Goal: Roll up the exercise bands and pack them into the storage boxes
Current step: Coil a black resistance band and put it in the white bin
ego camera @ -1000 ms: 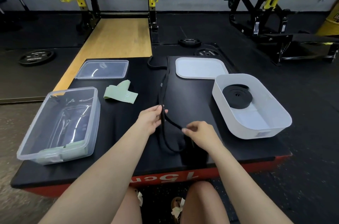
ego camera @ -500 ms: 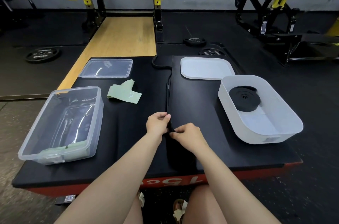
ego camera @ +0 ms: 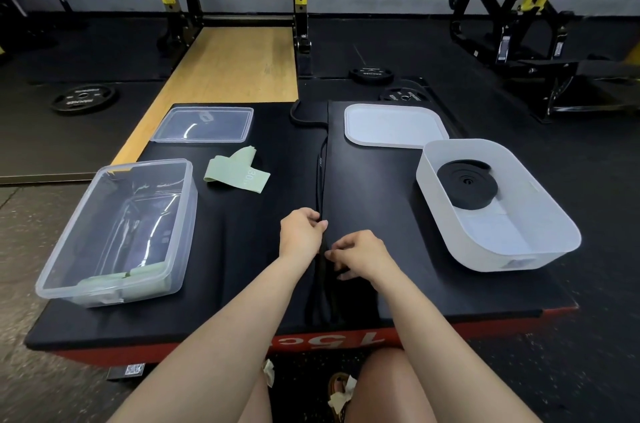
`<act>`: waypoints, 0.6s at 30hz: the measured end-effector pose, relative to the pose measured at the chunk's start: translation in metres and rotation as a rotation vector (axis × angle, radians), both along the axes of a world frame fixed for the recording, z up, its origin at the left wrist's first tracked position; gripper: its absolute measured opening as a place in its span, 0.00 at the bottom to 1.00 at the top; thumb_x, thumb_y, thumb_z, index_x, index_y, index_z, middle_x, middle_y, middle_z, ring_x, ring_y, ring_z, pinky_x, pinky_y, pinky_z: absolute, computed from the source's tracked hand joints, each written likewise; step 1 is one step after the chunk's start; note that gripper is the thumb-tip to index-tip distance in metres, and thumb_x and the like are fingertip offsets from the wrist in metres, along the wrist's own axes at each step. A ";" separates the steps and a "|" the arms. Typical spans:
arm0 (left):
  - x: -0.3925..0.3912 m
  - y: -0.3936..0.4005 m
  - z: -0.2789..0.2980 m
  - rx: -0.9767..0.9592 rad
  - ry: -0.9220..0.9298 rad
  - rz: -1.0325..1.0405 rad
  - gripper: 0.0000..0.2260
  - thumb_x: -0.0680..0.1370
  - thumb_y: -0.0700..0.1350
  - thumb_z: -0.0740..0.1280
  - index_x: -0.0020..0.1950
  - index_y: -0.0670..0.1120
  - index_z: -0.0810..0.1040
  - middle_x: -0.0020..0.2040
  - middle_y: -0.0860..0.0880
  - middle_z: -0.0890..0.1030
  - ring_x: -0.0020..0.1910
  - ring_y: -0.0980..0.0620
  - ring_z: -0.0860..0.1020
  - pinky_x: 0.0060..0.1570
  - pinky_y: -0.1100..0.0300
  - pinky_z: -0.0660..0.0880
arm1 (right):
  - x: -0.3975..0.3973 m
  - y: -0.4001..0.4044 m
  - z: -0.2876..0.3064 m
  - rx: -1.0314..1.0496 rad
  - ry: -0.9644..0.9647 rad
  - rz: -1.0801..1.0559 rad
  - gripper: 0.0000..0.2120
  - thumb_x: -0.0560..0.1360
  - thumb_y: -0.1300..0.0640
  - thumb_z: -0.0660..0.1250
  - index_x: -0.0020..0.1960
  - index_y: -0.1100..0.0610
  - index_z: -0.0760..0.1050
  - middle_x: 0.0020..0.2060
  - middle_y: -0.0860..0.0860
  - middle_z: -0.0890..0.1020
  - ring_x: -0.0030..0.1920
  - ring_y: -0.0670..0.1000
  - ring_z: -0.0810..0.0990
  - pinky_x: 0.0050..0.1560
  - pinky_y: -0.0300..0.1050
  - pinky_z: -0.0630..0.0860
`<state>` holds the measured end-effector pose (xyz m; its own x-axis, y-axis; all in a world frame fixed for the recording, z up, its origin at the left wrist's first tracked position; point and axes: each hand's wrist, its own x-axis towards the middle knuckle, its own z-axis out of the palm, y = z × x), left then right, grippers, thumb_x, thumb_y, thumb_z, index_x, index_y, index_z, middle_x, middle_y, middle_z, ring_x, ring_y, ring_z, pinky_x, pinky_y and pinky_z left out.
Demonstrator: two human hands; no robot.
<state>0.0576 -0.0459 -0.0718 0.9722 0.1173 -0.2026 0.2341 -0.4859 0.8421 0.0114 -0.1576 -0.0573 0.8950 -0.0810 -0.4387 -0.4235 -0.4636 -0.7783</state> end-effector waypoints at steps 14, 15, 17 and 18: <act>0.019 0.007 0.003 0.274 -0.004 -0.114 0.13 0.76 0.52 0.67 0.56 0.46 0.76 0.50 0.49 0.78 0.51 0.49 0.78 0.48 0.55 0.74 | 0.040 -0.007 0.005 -0.235 -0.169 0.027 0.08 0.76 0.54 0.66 0.52 0.55 0.80 0.48 0.51 0.81 0.45 0.48 0.77 0.45 0.39 0.72; 0.024 0.008 0.005 0.260 -0.010 -0.114 0.13 0.76 0.52 0.67 0.55 0.46 0.76 0.50 0.49 0.78 0.51 0.49 0.77 0.48 0.55 0.75 | 0.048 -0.007 0.006 -0.237 -0.178 0.023 0.08 0.76 0.54 0.66 0.52 0.55 0.80 0.48 0.51 0.82 0.45 0.48 0.77 0.45 0.39 0.71; 0.038 0.009 0.008 0.224 -0.018 -0.112 0.12 0.77 0.51 0.66 0.55 0.45 0.76 0.49 0.49 0.78 0.51 0.49 0.77 0.50 0.56 0.75 | 0.067 -0.008 0.008 -0.239 -0.200 0.004 0.08 0.76 0.54 0.66 0.52 0.55 0.80 0.48 0.52 0.82 0.45 0.49 0.77 0.44 0.39 0.70; 0.048 0.010 0.009 0.200 -0.022 -0.111 0.12 0.77 0.50 0.66 0.55 0.45 0.77 0.49 0.49 0.79 0.52 0.48 0.78 0.51 0.56 0.75 | 0.077 -0.008 0.009 -0.241 -0.213 -0.006 0.08 0.76 0.54 0.66 0.51 0.55 0.80 0.49 0.53 0.82 0.46 0.49 0.77 0.44 0.39 0.70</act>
<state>0.1052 -0.0358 -0.0628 0.9852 0.0455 -0.1650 0.1530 -0.6656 0.7305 0.0879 -0.1656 -0.0482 0.9638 -0.1650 -0.2094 -0.2661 -0.6432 -0.7180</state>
